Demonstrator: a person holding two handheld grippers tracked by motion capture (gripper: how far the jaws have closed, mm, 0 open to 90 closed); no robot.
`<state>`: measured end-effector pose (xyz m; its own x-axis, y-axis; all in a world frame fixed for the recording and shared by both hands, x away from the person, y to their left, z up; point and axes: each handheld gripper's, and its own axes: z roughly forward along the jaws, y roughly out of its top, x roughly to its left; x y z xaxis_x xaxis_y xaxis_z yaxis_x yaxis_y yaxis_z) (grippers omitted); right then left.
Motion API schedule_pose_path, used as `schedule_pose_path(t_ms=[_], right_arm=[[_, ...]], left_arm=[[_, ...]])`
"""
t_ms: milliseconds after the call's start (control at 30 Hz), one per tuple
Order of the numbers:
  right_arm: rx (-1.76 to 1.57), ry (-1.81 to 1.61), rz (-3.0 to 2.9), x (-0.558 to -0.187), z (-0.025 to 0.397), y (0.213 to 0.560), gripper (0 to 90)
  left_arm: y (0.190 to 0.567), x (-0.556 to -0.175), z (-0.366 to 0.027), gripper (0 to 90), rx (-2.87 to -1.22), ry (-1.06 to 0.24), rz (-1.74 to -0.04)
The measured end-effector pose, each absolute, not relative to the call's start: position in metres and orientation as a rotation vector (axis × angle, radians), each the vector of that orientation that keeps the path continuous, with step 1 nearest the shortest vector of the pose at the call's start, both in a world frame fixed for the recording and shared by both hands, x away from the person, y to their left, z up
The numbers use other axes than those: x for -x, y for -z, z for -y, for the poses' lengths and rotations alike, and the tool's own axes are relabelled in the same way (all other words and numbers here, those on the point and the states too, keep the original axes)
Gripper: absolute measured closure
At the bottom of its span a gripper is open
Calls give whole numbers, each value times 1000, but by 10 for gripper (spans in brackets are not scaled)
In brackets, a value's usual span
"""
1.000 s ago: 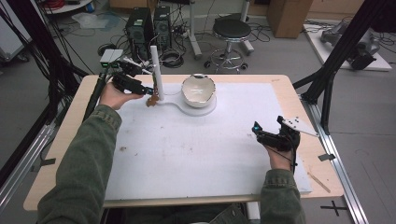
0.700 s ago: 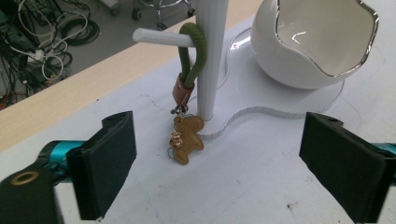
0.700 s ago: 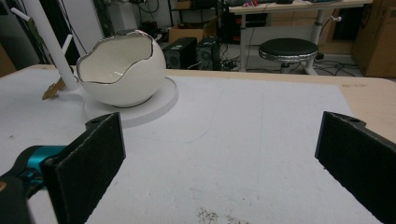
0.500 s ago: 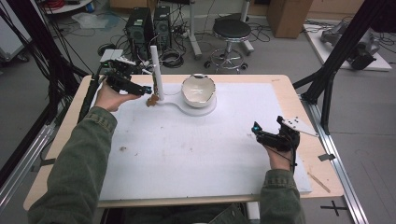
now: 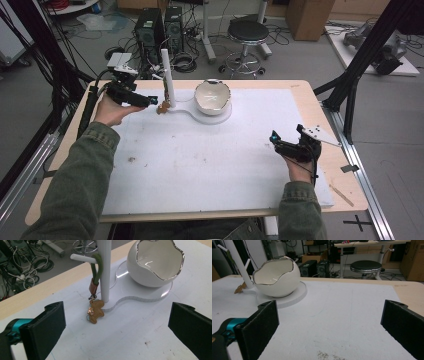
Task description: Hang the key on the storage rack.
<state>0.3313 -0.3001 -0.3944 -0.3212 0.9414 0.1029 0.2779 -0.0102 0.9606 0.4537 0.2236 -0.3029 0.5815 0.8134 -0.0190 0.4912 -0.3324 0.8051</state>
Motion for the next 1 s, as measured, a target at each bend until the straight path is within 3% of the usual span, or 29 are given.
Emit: schedule_pose_path(t_ms=[1000], right_arm=[[-1281,-1354,-1648,-332,300,396,6]], left_arm=[[327,-397,-273,16,-1810,-611,-1077]])
